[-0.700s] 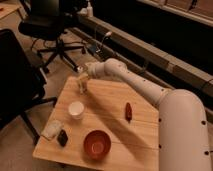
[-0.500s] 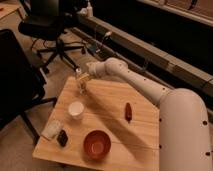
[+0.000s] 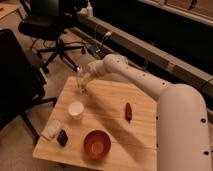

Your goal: Stand the bottle upright

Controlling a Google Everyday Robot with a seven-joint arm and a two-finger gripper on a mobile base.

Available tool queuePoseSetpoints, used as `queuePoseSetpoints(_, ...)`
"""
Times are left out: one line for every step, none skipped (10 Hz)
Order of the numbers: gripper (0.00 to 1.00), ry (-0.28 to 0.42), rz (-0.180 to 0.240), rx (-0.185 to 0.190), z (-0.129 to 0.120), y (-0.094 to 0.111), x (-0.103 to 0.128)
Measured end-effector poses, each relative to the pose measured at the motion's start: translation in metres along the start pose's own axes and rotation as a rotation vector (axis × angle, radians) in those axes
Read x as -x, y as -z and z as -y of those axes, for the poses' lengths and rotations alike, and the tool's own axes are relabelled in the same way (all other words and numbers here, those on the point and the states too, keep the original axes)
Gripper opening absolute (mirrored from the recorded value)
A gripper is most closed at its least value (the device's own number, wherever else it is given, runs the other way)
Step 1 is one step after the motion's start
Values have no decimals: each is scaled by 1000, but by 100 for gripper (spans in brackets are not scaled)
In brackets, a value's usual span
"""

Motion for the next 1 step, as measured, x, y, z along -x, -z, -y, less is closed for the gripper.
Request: queuePoseSetpoints(80, 2, 1, 2, -1, -2, 2)
